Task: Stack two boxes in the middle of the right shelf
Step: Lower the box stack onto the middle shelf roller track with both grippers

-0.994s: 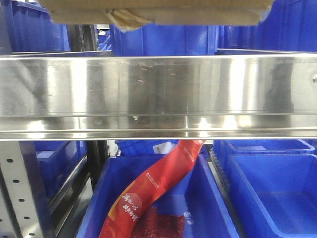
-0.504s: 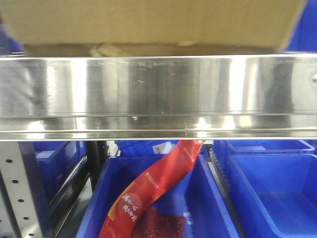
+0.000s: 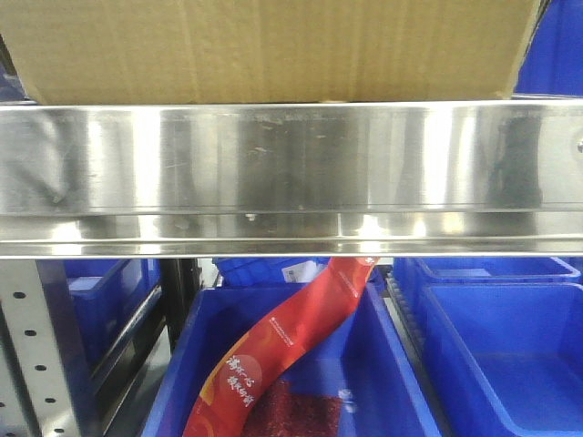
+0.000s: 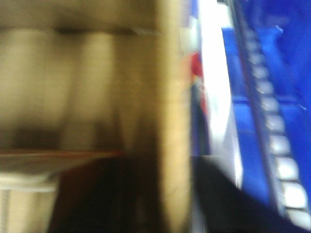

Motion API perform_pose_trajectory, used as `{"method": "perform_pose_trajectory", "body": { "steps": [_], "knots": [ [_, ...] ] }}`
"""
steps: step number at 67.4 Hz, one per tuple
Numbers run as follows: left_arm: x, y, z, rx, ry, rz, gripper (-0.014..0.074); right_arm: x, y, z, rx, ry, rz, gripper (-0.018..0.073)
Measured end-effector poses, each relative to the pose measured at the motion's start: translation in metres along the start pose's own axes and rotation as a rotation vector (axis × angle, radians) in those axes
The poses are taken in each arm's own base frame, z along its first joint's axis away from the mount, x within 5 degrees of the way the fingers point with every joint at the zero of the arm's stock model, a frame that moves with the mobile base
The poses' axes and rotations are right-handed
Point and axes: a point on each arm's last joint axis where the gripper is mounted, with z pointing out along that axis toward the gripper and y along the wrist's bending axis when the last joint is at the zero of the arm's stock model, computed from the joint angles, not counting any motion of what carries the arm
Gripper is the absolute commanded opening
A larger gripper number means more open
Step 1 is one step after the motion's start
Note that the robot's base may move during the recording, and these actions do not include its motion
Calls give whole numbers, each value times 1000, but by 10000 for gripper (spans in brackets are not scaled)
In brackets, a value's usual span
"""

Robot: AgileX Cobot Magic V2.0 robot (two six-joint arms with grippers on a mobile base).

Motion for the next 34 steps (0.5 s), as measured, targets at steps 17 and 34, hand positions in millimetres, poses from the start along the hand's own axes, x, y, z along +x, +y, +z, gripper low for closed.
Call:
{"method": "perform_pose_trajectory", "body": {
  "steps": [17, 34],
  "knots": [
    [-2, -1, 4, 9, -18, 1, 455, -2, 0, 1, 1, -13, -2, 433],
    [-12, -4, -8, 50, -61, -21, 437, -14, 2, -12, -26, -67, 14, 431]
  ]
}}
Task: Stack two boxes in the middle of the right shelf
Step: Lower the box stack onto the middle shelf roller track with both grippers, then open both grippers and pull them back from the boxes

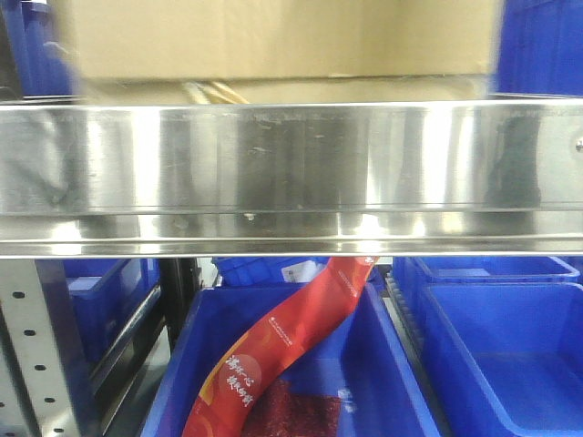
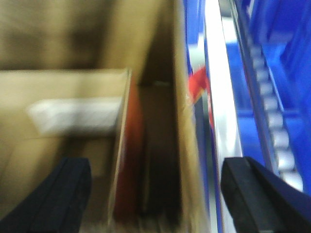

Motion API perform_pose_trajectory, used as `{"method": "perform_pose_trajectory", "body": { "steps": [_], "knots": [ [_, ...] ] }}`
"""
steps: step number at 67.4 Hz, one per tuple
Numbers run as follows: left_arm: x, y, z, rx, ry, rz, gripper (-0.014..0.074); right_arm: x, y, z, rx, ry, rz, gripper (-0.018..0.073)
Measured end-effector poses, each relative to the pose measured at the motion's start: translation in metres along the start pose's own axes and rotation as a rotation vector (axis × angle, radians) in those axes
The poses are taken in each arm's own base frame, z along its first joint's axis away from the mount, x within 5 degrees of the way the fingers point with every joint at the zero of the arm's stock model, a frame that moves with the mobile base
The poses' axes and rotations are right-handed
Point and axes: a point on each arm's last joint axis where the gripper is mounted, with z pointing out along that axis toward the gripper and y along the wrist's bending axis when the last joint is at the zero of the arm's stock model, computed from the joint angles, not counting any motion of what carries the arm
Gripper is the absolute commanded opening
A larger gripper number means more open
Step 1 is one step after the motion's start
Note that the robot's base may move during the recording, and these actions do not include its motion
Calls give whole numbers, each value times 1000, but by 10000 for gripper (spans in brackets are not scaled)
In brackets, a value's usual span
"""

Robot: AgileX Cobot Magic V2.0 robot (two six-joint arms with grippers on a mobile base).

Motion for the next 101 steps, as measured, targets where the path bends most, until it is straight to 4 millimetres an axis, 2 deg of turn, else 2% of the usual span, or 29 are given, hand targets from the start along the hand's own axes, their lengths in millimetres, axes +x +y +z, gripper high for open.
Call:
{"method": "perform_pose_trajectory", "body": {
  "steps": [4, 7, 16, 21, 31, 42, 52, 57, 63, 72, 85, 96, 101],
  "knots": [
    [-2, 0, -2, 4, -13, -1, 375, -2, 0, -2, 1, -7, 0, 396],
    [-3, 0, -4, 6, -19, -2, 253, -2, 0, -2, 2, -9, -1, 342],
    [-5, -1, -4, 13, -34, -2, -106, -1, -1, -2, 9, -2, -3, 11],
    [-6, -2, -4, 19, -48, -3, -111, -1, -1, -2, 13, 2, -4, -169],
    [-5, 0, -6, 13, -39, -3, -111, -1, -1, -2, 16, 6, -24, -167],
    [4, 0, -22, -1, -73, 43, -111, 3, -6, -19, -2, -28, -61, -168],
    [30, -7, -38, 82, -147, 107, -111, 16, -13, -36, -42, -104, -87, -168],
    [43, -9, -47, 153, -221, 131, -111, 27, -16, -36, -63, -138, -102, -168],
    [63, -7, -50, 218, -288, 149, -111, 46, -21, -36, -101, -192, -122, -168],
    [98, 6, -49, 271, -321, 133, -111, 84, -28, -29, -161, -249, -148, -168],
    [148, 38, -42, 256, -323, 100, -111, 140, -44, -26, -210, -270, -173, -168],
    [183, 69, -45, 205, -345, 65, -111, 184, -58, -24, -217, -236, -188, -168],
    [198, 83, -50, 171, -360, 43, -111, 196, -63, -30, -225, -249, -188, -168]
  ]
}}
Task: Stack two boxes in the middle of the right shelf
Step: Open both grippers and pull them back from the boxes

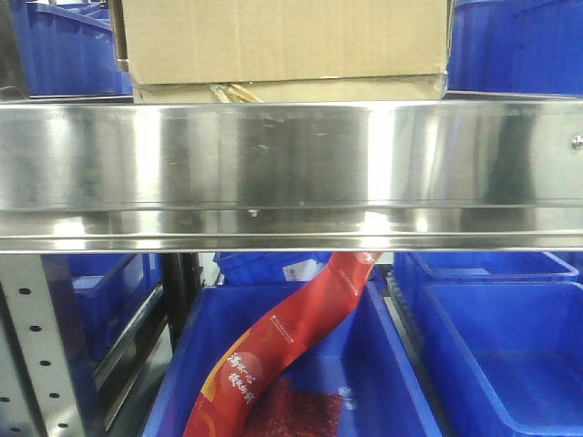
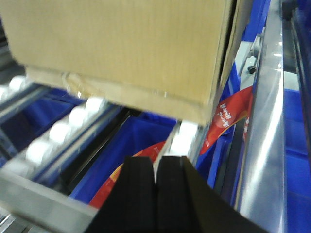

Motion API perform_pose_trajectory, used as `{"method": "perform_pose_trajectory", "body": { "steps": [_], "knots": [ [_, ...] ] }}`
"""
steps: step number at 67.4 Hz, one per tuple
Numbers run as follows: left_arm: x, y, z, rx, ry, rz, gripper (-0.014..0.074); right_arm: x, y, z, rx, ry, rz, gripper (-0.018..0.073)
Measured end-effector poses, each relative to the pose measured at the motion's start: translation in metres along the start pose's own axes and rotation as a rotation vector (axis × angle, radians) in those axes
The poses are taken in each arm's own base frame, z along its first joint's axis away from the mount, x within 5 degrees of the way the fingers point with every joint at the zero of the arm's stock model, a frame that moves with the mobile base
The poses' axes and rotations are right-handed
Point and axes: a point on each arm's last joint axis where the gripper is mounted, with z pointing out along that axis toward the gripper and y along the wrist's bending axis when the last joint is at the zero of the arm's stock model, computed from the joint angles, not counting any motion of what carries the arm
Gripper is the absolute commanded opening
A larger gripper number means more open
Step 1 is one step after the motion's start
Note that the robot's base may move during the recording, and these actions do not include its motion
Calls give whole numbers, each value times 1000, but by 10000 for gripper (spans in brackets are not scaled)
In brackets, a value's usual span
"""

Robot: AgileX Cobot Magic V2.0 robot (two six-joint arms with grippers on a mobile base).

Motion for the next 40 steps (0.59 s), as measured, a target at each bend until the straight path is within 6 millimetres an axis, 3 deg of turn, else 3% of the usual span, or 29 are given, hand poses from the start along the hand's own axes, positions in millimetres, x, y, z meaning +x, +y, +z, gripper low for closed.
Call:
{"method": "perform_pose_trajectory", "body": {
  "steps": [11, 24, 40],
  "knots": [
    [15, 14, -27, -41, -65, -21, -111, 1, -1, -24, -12, -81, 2, -168],
    [12, 14, -52, -19, -171, -29, -111, -10, 1, -46, -45, -221, 3, -168],
    [11, 14, -58, -13, -197, -30, -111, -14, 2, -49, -61, -265, 3, -168]
  ]
}}
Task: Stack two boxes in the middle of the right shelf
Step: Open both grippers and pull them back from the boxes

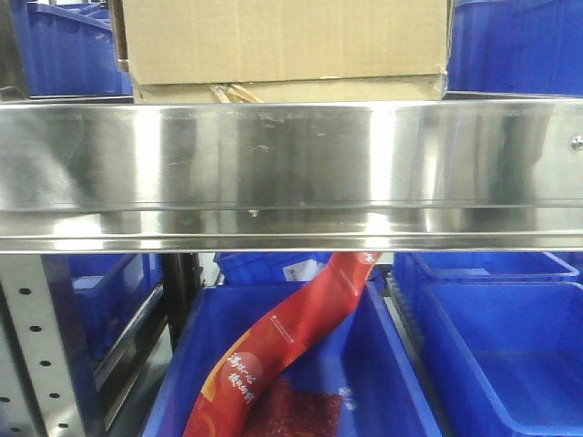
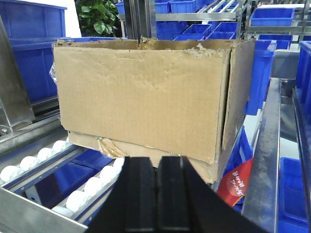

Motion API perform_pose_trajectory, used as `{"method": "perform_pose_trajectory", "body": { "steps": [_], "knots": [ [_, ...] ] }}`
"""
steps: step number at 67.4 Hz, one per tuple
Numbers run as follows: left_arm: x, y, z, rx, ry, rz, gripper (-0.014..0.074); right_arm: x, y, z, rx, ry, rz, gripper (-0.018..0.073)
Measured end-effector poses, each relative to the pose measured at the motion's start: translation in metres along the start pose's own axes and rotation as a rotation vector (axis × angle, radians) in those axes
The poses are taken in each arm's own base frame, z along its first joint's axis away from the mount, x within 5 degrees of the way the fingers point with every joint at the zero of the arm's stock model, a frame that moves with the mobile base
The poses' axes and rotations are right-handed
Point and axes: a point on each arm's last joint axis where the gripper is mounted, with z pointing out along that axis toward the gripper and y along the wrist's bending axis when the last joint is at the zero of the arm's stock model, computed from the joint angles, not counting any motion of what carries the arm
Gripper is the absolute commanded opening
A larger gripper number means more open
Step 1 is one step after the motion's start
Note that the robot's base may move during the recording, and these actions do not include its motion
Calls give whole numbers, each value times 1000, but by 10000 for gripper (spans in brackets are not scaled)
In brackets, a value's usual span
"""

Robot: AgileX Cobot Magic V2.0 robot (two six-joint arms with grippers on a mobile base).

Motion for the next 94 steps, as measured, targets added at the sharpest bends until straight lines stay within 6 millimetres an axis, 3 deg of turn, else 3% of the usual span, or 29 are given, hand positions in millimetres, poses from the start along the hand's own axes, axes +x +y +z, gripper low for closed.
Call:
{"method": "perform_pose_trajectory", "body": {
  "steps": [12, 27, 33, 45, 55, 94],
  "knots": [
    [0, 0, 0, 0, 0, 0, -111, 1, -3, -7, 19, -21, -11, -168],
    [0, 0, 0, 0, 0, -2, -111, 25, -24, -52, 203, -158, -140, -168],
    [0, 0, 0, 0, 0, -2, -111, 46, -30, -63, 284, -176, -134, -168],
    [0, 0, 0, 0, 0, -2, -111, 105, -36, -76, 352, -151, -110, -168],
    [0, 0, 0, 0, 0, -2, -111, 135, -37, -81, 355, -152, -102, -168],
    [1, 0, 0, 0, 1, -4, -111, 136, -40, -83, 405, -175, -98, -168]
  ]
}}
